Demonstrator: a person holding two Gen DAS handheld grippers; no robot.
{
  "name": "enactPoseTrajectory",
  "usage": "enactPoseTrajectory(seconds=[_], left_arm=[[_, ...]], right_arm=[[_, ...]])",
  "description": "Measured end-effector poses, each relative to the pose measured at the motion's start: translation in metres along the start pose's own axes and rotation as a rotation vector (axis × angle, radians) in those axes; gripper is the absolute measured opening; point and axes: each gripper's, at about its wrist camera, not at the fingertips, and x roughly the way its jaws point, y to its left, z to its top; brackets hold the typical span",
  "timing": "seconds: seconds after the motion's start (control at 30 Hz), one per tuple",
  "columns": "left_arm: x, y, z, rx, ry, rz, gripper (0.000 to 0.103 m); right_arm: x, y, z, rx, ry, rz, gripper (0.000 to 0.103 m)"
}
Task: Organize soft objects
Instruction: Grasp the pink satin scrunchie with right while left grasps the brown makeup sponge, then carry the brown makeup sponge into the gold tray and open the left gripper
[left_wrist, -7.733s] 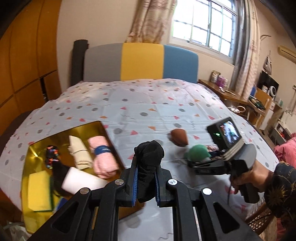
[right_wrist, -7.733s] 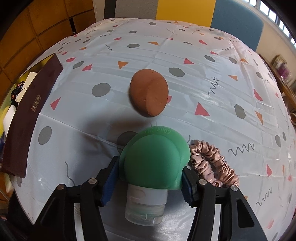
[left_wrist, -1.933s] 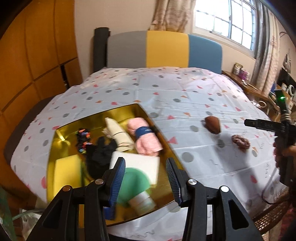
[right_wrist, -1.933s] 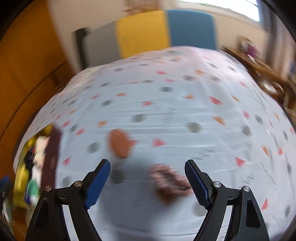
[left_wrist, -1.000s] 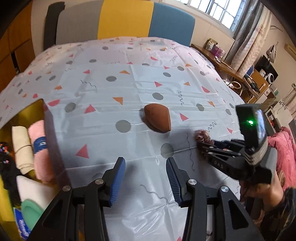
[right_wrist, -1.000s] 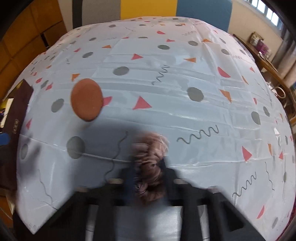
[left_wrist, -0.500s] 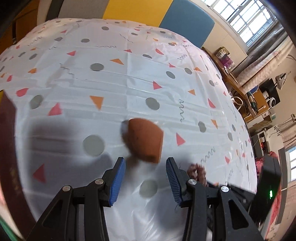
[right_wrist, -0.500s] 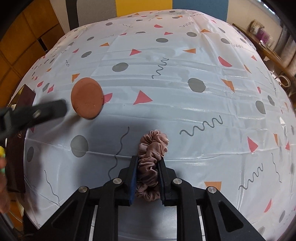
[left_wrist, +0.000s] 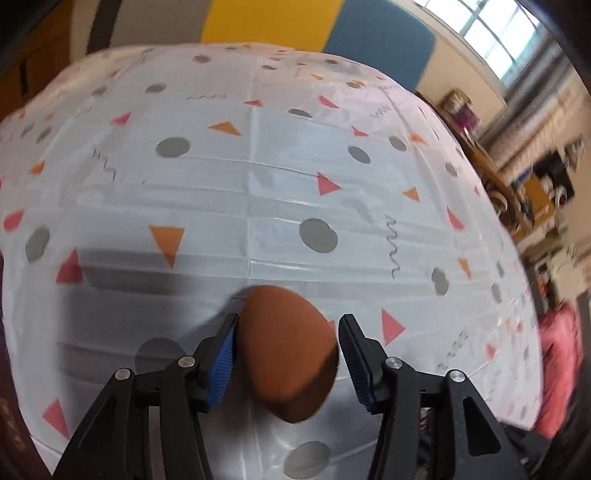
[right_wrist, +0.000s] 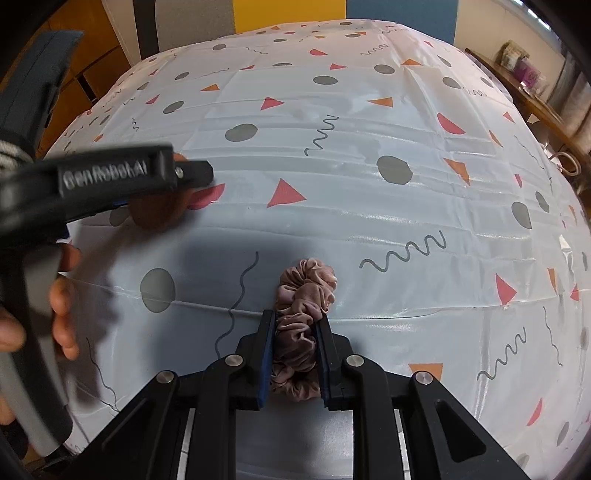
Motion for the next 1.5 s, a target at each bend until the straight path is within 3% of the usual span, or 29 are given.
enactPoseTrajectory(seconds=[0.07,0.1,0.3,0.53,0.6,0.7,0.83,1.0,1.17,1.23,1.37,1.5], left_arm=[[0.0,-0.002,-0.002,0.041,-0.002,0.013,0.053],[-0.001,-0.001,-0.003,0.049,-0.001,0.024,0.045],[-0.017,0.008,-0.019,0.047,0.016,0.0,0.038],[-0.063,0.002,-0.067,0.133,-0.1,0.05,0.037],[-0.08,0.0,-0.081,0.155,-0.157,0.086,0.037],[-0.099,0.004,-0.096,0.152,-0.219,0.084,0.037],[-0.114,0.011,-0.118,0.144,-0.225,0.05,0.037],[-0.098,0.018,-0.139,0.146,-0.148,0.068,0.037],[-0.076,0.024,-0.128,0.125,-0.134,0.075,0.037],[-0.074,0.027,-0.126,0.106,-0.143,0.06,0.037],[-0.07,0.018,-0.133,0.189,-0.172,0.104,0.039],[-0.068,0.014,-0.133,0.209,-0.178,0.121,0.044]], right_arm=[[0.0,0.0,0.0,-0.001,0.0,-0.001,0.019],[0.0,-0.001,0.0,0.001,0.0,0.001,0.019],[0.0,0.001,-0.001,-0.017,-0.007,-0.008,0.02],[0.0,-0.016,0.001,0.092,0.001,0.07,0.02],[-0.001,-0.014,0.001,0.082,-0.004,0.061,0.02],[-0.002,-0.008,0.0,0.041,-0.016,0.033,0.02],[-0.003,0.0,-0.002,0.001,-0.024,0.001,0.02],[-0.001,0.003,-0.002,-0.018,-0.026,-0.02,0.02],[0.0,0.003,-0.002,-0.023,-0.027,-0.022,0.02],[0.0,0.005,-0.003,-0.026,-0.028,-0.024,0.02],[0.0,0.009,-0.005,-0.044,-0.029,-0.036,0.02],[0.0,0.012,-0.006,-0.053,-0.032,-0.046,0.02]])
